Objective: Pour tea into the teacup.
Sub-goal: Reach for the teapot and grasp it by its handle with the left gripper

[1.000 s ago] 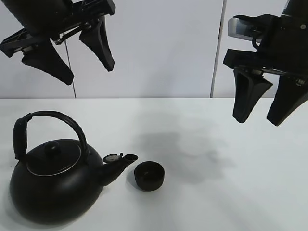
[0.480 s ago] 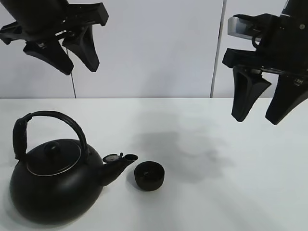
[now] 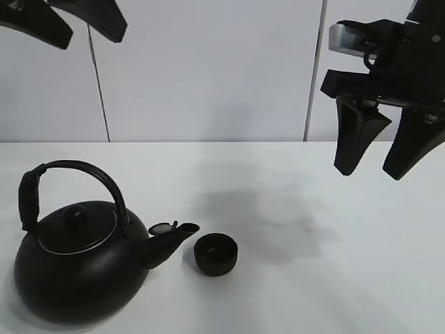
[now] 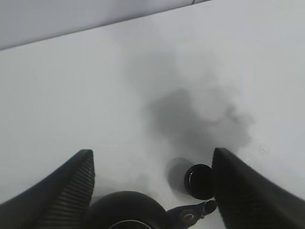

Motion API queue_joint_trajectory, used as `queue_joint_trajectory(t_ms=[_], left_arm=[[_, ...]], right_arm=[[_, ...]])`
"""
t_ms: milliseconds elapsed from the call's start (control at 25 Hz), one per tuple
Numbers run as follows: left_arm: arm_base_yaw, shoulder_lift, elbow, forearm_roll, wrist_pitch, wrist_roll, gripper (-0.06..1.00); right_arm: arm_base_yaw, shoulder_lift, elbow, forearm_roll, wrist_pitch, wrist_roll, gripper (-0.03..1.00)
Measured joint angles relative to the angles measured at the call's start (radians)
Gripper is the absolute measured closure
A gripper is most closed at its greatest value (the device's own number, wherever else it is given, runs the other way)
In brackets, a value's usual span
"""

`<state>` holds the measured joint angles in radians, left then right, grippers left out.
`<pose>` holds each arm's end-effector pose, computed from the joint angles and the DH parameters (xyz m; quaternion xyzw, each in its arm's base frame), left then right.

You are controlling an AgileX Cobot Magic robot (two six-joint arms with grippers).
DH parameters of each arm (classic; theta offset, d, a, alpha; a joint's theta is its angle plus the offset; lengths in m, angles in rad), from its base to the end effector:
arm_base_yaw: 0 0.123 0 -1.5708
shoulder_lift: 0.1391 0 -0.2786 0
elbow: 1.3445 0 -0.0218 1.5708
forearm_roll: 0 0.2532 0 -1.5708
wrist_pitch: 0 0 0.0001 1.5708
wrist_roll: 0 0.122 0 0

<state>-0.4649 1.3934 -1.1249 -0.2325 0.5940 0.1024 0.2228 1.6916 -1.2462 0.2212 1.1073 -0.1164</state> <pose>0.2877 -0.1619 0.2935 0.1953 0.8969 -0.1648 0.3609 0.3166 0.0963 0.2050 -0.1241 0.9857 0.1038 0.0468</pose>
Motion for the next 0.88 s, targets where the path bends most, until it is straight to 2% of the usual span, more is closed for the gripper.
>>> queue_joint_trajectory(t_ms=[120, 320, 480, 560, 760, 880], left_arm=[[0.0, -0.117, 0.152, -0.03, -0.133, 0.069, 0.43], [0.0, -0.288, 0.444, -0.116, -0.473, 0.126, 0.43], [-0.013, -0.335, 0.629, -0.124, -0.673, 0.129, 0.43], [-0.041, -0.336, 0.71, -0.117, -0.758, 0.13, 0.43], [-0.121, -0.336, 0.874, -0.11, -1.051, 0.132, 0.43], [-0.129, -0.336, 0.941, -0.11, -1.137, 0.132, 0.43]], right_arm=[[0.0, 0.0, 0.0, 0.0, 0.0, 0.0, 0.52], [0.0, 0.0, 0.0, 0.0, 0.0, 0.0, 0.52], [0.0, 0.0, 0.0, 0.0, 0.0, 0.0, 0.52], [0.0, 0.0, 0.0, 0.0, 0.0, 0.0, 0.52], [0.0, 0.0, 0.0, 0.0, 0.0, -0.003, 0.52], [0.0, 0.0, 0.0, 0.0, 0.0, -0.003, 0.52]])
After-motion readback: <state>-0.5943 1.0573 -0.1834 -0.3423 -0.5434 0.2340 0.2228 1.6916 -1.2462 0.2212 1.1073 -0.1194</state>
